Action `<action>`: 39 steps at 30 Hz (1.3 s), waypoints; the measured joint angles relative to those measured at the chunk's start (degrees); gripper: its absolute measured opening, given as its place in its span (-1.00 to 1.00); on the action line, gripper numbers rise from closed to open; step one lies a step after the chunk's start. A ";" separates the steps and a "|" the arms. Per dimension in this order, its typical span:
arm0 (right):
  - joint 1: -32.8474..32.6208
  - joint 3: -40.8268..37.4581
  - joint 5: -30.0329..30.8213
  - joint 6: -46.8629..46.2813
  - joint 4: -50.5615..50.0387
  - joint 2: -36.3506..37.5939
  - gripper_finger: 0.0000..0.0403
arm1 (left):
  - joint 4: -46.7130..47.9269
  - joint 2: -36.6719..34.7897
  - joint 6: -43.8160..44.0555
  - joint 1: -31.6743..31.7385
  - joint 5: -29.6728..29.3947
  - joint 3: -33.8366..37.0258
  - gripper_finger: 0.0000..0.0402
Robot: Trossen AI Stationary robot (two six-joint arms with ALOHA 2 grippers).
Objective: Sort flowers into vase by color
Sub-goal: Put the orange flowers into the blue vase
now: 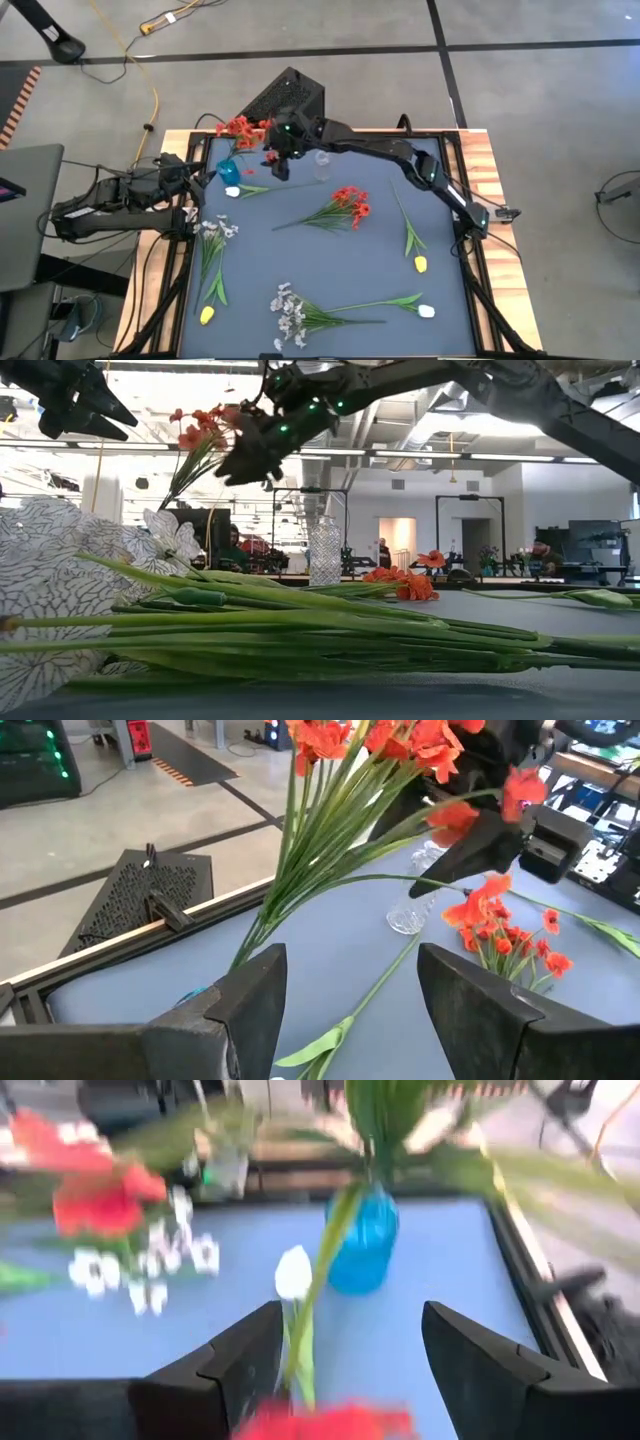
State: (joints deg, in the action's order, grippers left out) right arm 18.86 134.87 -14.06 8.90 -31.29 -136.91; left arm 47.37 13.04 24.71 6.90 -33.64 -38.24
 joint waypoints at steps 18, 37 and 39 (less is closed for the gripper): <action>-0.91 -0.11 7.83 8.22 -16.71 6.67 0.32 | 0.28 0.00 -0.11 -0.02 0.32 0.02 0.07; -0.78 -0.04 10.29 1.07 -49.98 25.68 0.32 | -7.12 5.38 -4.75 -0.04 12.90 3.32 0.07; -0.92 -0.55 10.28 -0.46 -51.85 26.80 0.32 | -10.93 8.51 -5.80 -0.04 19.11 5.01 0.07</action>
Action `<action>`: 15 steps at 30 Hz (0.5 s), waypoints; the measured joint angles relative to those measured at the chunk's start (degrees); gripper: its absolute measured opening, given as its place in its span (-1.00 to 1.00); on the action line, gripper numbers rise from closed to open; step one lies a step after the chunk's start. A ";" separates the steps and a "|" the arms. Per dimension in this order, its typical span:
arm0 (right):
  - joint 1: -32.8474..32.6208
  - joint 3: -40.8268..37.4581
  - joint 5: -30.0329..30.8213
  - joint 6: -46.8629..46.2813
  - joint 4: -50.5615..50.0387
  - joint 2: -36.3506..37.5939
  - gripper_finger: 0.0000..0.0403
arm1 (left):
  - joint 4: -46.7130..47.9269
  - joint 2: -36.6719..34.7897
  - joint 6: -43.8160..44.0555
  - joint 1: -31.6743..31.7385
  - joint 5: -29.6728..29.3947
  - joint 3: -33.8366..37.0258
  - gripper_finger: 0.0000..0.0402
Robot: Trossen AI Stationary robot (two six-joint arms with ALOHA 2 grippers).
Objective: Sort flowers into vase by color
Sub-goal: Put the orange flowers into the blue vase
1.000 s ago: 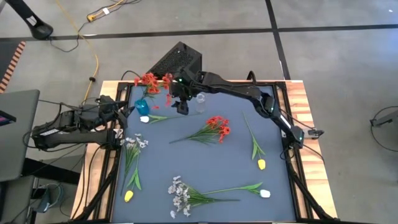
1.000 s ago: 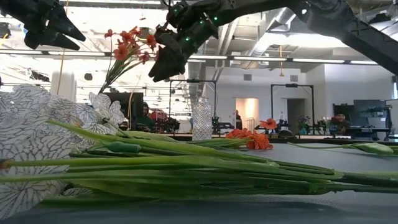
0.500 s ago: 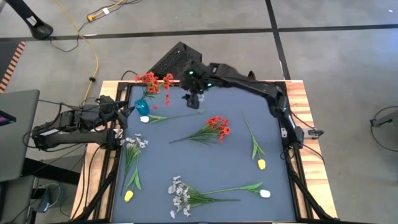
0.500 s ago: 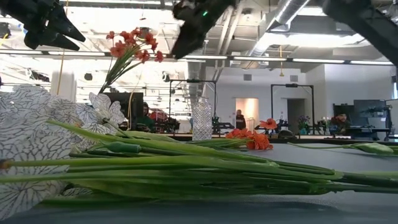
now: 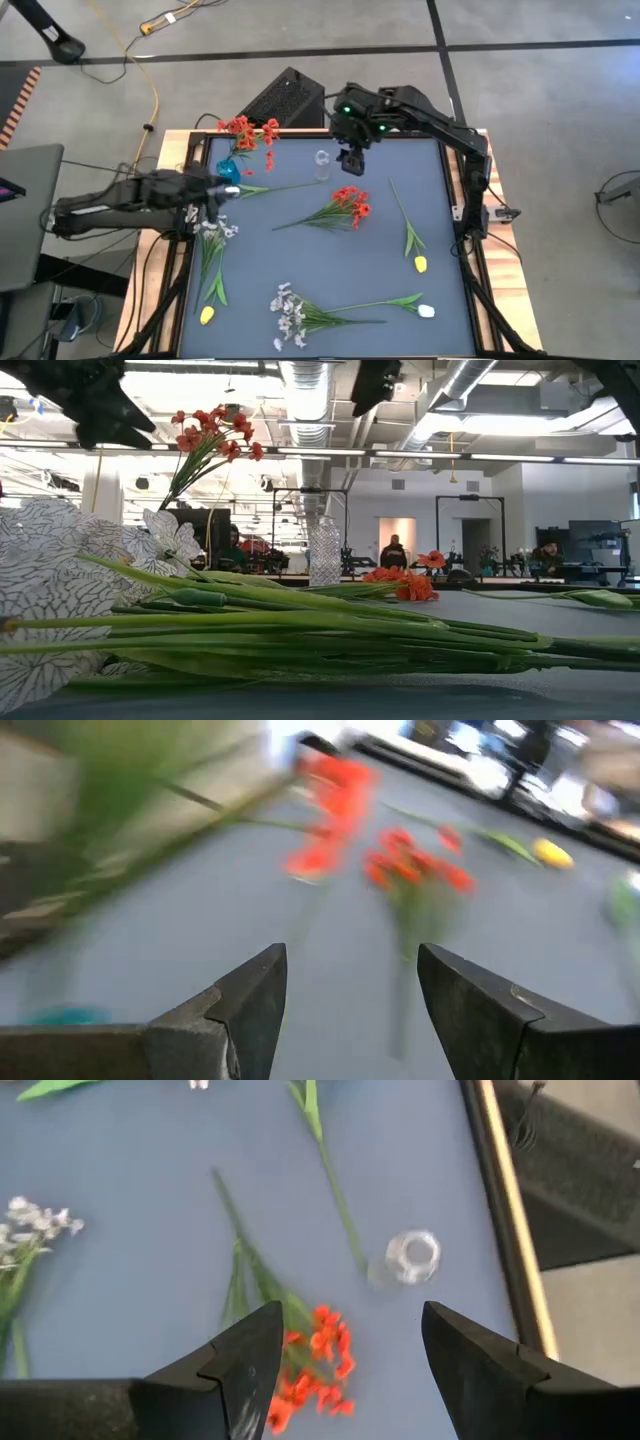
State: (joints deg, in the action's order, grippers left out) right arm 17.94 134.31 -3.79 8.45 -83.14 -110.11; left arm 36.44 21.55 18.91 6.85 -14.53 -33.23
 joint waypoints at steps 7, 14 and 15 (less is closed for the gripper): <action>-3.46 -10.45 0.00 -6.53 -2.71 6.52 0.32 | -9.87 10.71 -0.39 -4.50 12.41 4.01 0.07; -12.21 -31.24 1.28 -14.81 6.11 17.04 0.32 | -23.07 21.53 -0.29 -15.50 10.68 7.35 0.07; -13.71 -34.50 1.54 -15.94 8.35 18.72 0.32 | -25.51 23.35 -0.30 -17.10 10.68 7.66 0.07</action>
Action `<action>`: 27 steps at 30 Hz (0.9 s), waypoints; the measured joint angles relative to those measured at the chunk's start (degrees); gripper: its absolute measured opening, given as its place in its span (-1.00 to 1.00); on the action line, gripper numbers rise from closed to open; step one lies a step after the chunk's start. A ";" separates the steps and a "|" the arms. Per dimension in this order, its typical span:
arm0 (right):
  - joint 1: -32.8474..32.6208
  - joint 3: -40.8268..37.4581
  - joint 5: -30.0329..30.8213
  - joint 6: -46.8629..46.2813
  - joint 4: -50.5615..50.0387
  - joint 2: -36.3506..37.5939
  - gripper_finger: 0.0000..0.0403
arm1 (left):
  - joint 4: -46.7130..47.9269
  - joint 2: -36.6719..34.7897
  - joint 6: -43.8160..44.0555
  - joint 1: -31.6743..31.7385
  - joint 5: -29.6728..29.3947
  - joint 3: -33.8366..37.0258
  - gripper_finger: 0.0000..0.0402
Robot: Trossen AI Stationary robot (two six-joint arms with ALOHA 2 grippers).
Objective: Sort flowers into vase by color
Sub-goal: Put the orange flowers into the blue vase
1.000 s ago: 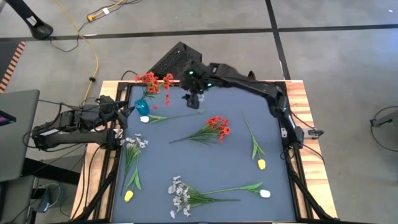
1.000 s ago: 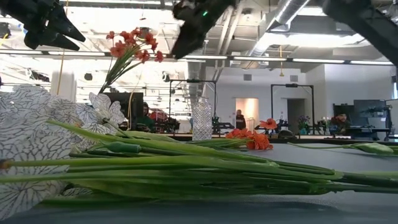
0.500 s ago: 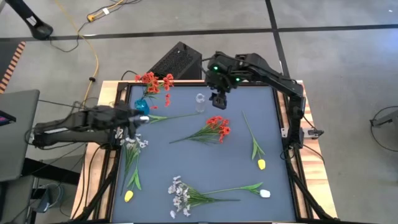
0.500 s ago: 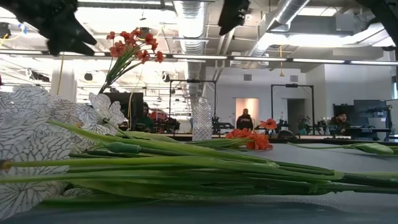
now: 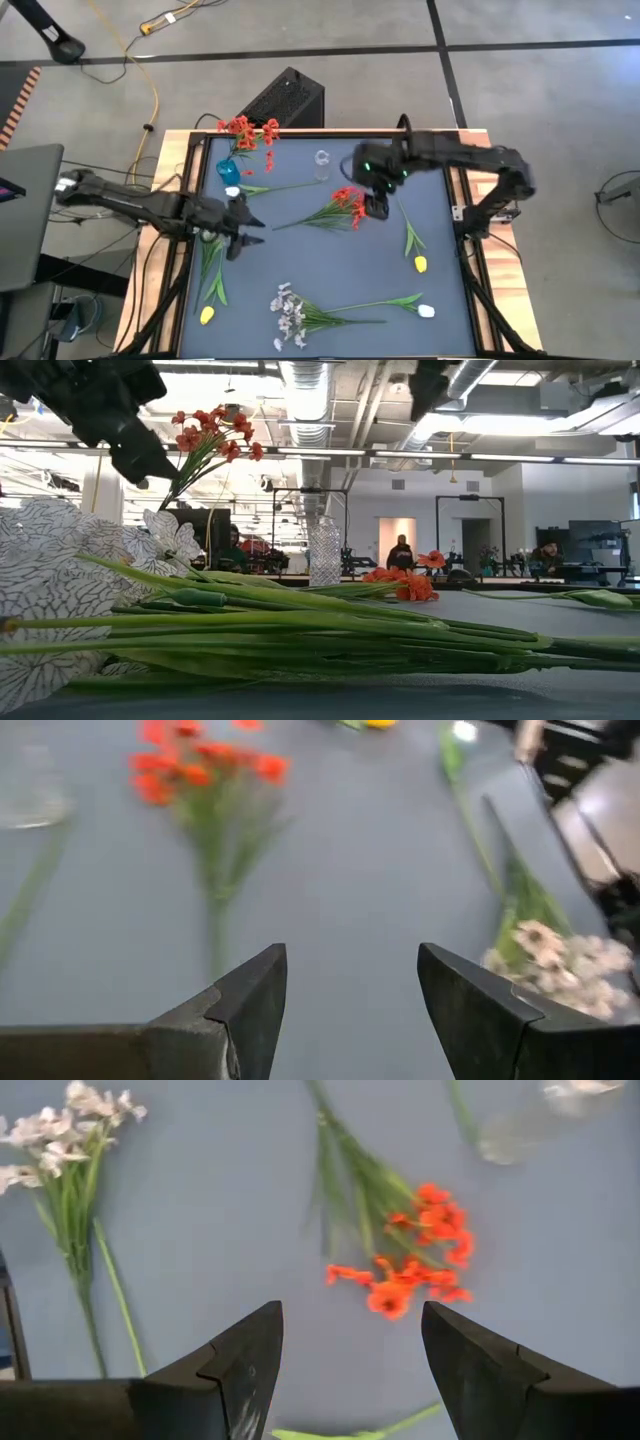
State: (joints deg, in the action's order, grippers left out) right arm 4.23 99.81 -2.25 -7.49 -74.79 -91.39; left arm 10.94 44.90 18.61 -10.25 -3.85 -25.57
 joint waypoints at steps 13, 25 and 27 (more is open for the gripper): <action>-16.30 -35.67 10.57 -18.11 27.99 15.02 0.32 | -23.35 30.92 -7.48 -7.57 -21.59 -3.45 0.07; -20.42 -43.96 20.43 -16.65 41.46 13.30 0.32 | -22.41 50.88 -7.67 6.67 -17.95 -12.83 0.07; -20.69 -43.94 22.05 -16.33 42.08 13.33 0.32 | -22.51 52.32 -8.09 8.24 -16.37 -13.35 0.07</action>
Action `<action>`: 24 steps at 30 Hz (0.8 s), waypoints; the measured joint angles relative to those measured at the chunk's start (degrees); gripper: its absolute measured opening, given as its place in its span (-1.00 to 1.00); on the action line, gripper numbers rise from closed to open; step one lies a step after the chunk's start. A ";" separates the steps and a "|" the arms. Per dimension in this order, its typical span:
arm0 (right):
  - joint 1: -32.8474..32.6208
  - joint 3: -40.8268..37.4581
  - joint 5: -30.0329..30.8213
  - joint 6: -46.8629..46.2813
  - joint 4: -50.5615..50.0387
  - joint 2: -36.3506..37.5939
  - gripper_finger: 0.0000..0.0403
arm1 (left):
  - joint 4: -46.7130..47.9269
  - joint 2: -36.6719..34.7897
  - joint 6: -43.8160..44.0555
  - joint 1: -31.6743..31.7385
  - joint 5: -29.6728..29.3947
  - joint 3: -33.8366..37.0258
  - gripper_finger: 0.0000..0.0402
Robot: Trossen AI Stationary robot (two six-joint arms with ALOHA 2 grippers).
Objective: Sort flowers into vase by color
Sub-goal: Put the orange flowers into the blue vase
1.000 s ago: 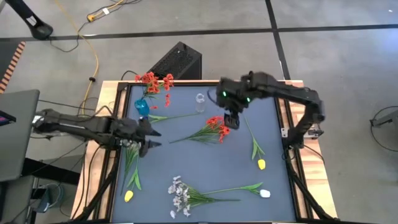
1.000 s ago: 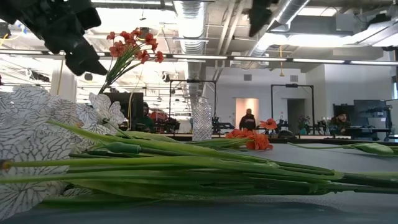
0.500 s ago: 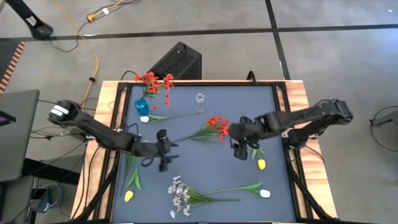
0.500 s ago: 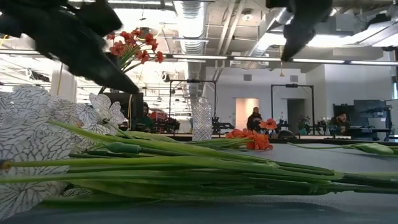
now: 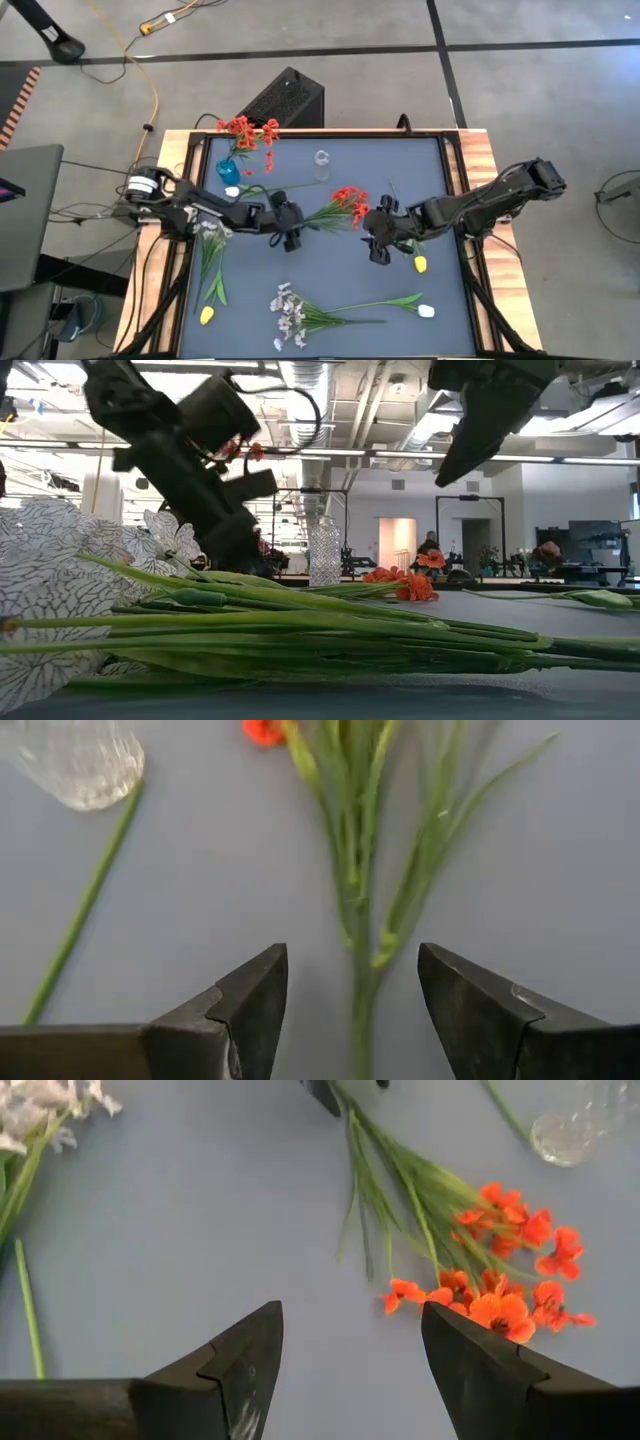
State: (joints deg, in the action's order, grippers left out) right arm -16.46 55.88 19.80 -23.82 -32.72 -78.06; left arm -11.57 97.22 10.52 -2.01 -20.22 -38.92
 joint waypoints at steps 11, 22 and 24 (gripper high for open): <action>1.54 0.02 1.61 6.23 3.36 0.00 0.32 | -0.15 2.91 -0.15 3.94 11.83 -0.41 -0.30; 0.74 0.04 1.03 5.12 4.70 0.00 0.32 | 4.72 -3.66 -1.97 1.49 16.68 0.06 -0.98; -0.17 0.04 0.42 4.39 4.50 0.00 0.32 | 5.66 -8.89 -4.12 -0.12 14.04 0.04 -0.99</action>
State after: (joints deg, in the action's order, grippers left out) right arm -16.64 55.92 20.22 -19.42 -28.21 -78.06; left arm -5.91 88.33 6.40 -2.13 -6.17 -38.88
